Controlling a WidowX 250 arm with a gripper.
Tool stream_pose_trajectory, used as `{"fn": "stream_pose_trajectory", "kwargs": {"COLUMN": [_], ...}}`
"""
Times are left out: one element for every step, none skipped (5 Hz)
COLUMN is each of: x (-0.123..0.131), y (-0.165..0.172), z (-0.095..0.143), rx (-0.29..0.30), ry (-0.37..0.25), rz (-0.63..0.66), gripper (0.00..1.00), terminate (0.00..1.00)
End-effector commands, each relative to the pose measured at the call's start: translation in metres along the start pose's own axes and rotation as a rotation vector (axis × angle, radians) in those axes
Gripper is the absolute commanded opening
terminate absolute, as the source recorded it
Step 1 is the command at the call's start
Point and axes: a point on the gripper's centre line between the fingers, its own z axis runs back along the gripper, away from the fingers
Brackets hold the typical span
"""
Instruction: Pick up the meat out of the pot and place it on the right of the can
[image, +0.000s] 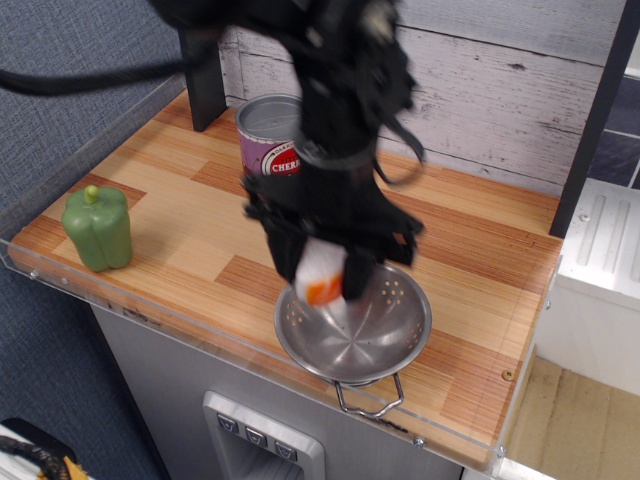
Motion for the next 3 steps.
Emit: {"fn": "stream_pose_trajectory", "kwargs": {"x": [0.047, 0.074, 0.093], "y": [0.007, 0.007, 0.016], "z": [0.013, 0.003, -0.014], "rx": [-0.009, 0.010, -0.005], "ry": [-0.091, -0.093, -0.102], "rz": [0.026, 0.047, 0.014], "gripper": [0.00, 0.00, 0.00], "terminate": [0.00, 0.00, 0.00]}}
